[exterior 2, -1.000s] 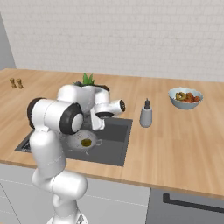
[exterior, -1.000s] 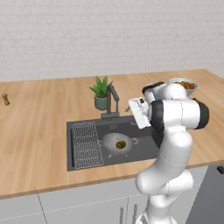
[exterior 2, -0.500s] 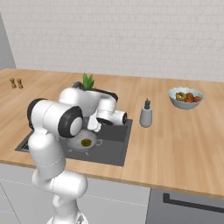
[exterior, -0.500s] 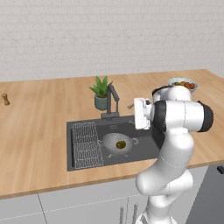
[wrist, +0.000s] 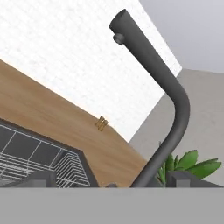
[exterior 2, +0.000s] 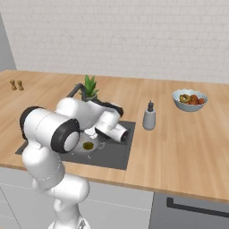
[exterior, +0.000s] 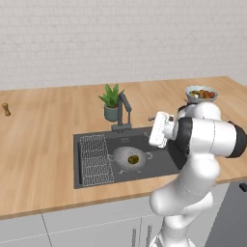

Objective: Put the colander in the sink, put the kiwi in the colander, and turn on the sink faucet and pour water over the colander.

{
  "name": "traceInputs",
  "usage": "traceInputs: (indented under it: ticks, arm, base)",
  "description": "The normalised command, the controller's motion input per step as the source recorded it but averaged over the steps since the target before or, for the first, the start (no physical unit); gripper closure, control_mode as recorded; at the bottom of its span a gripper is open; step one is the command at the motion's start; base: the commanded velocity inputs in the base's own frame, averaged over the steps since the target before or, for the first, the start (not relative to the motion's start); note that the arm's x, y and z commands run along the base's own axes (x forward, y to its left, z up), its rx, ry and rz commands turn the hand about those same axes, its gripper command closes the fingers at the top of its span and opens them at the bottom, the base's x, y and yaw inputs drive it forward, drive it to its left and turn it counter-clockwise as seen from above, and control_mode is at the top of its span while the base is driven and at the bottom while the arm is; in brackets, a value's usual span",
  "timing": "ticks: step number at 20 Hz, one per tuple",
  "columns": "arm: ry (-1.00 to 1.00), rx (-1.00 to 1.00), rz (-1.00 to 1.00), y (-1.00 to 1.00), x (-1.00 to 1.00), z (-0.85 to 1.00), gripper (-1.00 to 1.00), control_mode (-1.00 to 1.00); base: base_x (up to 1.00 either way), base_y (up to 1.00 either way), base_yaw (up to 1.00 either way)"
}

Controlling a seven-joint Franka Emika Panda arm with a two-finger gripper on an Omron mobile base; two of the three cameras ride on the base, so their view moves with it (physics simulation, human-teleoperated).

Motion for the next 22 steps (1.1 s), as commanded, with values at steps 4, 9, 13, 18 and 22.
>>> traceInputs:
  ticks: [4,9,13,18,22]
  arm:
    - [0.11,0.11,-0.13,0.0,-0.02,0.51,-1.0,-1.0]
    - [0.13,0.04,-0.01,0.0,0.0,0.27,-1.0,-1.0]
    - [0.32,0.08,0.0,0.0,0.01,0.0,-1.0,-1.0]
    - [0.2,0.21,-0.02,0.0,0.0,0.02,-1.0,-1.0]
    - [0.0,0.21,-0.05,0.0,0.01,0.0,-1.0,-1.0]
  base:
    - [0.0,0.0,0.0]
    - [0.0,0.0,0.0]
    - [0.0,0.0,0.0]
    - [0.0,0.0,0.0]
    - [0.0,0.0,0.0]
